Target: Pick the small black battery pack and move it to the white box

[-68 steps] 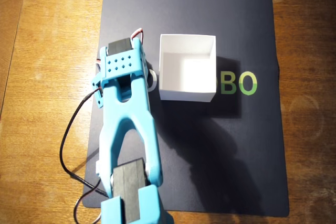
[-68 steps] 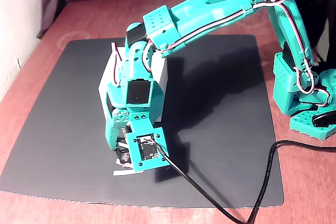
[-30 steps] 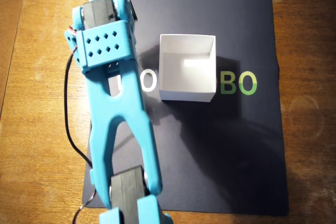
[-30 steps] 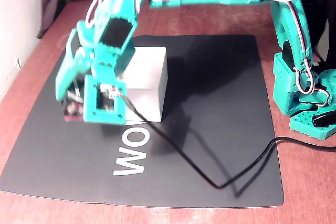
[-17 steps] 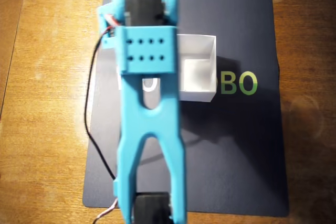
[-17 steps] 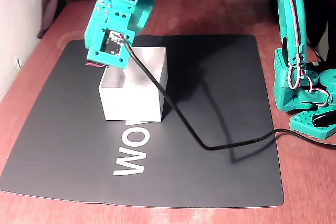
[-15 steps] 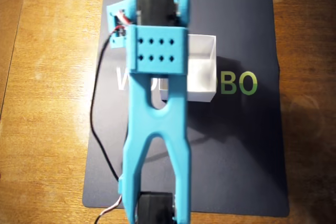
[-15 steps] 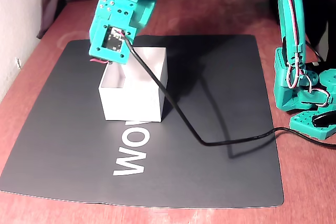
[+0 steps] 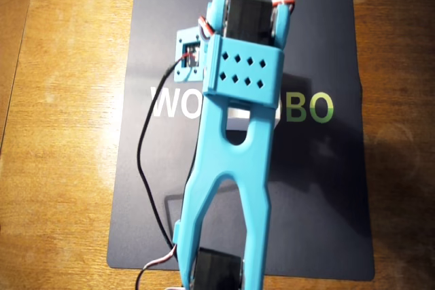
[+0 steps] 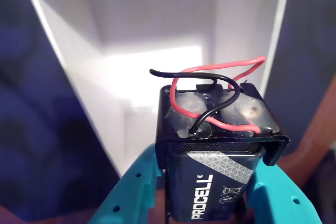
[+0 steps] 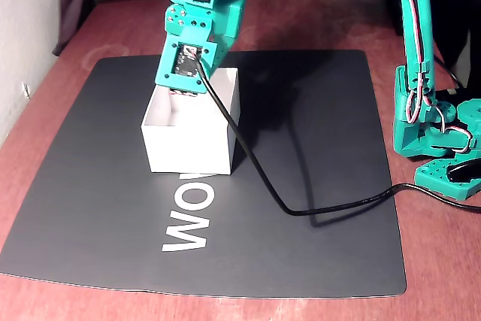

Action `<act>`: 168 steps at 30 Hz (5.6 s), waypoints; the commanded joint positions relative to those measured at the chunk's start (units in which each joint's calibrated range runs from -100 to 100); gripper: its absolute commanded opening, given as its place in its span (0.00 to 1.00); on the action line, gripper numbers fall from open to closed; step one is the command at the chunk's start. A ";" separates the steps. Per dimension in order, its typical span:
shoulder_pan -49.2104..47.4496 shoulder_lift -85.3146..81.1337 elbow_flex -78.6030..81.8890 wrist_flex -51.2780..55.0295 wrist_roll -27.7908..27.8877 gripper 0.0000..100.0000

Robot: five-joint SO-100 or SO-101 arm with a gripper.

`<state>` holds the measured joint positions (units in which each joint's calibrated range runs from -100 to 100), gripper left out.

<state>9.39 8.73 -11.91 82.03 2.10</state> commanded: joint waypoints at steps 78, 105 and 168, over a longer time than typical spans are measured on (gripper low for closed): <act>0.75 -3.25 20.12 -21.47 5.42 0.14; -4.64 -9.30 17.94 -23.84 5.15 0.21; -15.32 -101.54 90.32 -5.52 0.21 0.20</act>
<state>-6.67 -89.92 78.27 73.40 2.42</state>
